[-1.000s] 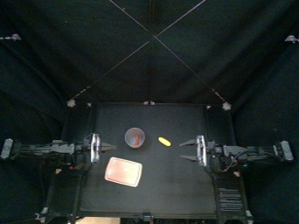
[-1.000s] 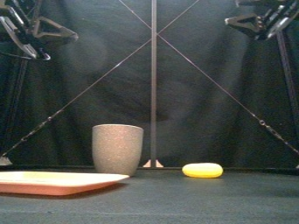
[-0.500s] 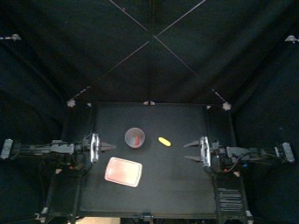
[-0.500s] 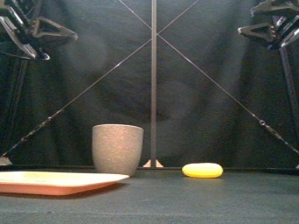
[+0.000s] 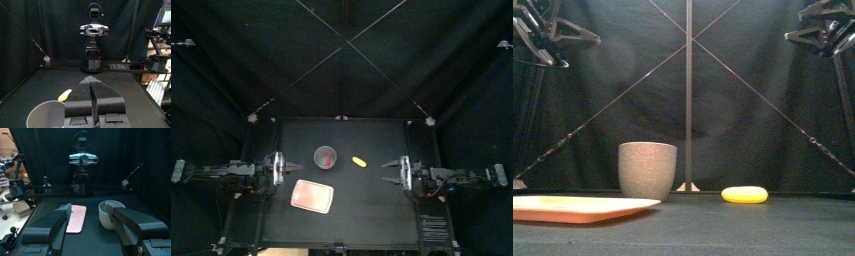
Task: Pick the red chile then place it in the grey bowl
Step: Drop red chile in the grey bowl and return to neutral
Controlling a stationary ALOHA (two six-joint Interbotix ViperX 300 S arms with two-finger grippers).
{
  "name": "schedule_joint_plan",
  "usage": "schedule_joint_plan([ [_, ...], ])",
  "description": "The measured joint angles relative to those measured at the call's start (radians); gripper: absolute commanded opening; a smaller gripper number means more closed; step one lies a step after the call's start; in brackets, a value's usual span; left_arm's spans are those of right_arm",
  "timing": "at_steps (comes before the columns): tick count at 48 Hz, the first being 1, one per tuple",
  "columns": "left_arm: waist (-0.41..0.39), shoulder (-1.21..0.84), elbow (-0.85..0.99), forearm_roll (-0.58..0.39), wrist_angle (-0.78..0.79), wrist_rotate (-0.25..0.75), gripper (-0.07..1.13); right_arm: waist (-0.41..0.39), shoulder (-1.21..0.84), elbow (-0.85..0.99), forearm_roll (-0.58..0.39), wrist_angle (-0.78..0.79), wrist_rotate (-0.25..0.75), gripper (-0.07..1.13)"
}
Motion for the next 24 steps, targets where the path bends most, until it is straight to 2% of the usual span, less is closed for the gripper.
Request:
schedule_joint_plan([
  [24, 0.005, 0.0, 0.0, -0.002, 0.0, -0.002, -0.04, -0.002, 0.0, 0.0, -0.006, 0.014, 0.002, 0.92],
])
